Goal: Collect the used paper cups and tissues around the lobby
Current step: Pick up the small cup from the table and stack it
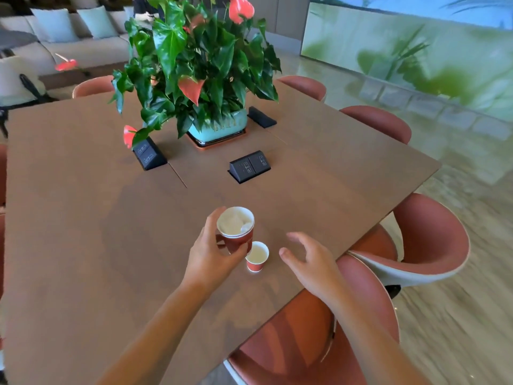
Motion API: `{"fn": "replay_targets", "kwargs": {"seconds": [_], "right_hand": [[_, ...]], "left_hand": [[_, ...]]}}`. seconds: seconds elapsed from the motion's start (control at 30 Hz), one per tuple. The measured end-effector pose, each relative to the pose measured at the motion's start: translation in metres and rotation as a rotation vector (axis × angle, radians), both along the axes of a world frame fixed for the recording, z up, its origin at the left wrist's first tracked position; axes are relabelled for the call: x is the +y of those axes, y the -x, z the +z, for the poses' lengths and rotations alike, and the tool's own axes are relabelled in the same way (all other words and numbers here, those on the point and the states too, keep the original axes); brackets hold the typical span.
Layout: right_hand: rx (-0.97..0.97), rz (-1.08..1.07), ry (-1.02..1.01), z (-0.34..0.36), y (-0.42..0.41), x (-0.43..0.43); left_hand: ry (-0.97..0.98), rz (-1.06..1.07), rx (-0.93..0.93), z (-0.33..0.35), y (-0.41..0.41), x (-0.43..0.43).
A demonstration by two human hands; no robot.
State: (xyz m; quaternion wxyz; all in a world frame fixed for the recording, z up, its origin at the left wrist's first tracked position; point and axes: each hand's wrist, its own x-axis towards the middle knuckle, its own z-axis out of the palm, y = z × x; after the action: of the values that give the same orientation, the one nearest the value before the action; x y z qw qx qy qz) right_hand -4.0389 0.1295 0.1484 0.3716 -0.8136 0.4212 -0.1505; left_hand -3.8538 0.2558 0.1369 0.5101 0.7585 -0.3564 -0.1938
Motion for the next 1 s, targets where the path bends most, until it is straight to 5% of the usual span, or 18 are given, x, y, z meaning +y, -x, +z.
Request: {"fn": "replay_targets", "kwargs": {"seconds": [0.4, 1.0], "right_hand": [[0.116, 0.038, -0.140, -0.084, -0.001, -0.043], [0.123, 0.049, -0.232, -0.112, -0.003, -0.048]], "left_hand": [[-0.295, -0.018, -0.074, -0.106, 0.009, -0.076], [-0.235, 0.099, 0.007, -0.133, 0.013, -0.090]]}}
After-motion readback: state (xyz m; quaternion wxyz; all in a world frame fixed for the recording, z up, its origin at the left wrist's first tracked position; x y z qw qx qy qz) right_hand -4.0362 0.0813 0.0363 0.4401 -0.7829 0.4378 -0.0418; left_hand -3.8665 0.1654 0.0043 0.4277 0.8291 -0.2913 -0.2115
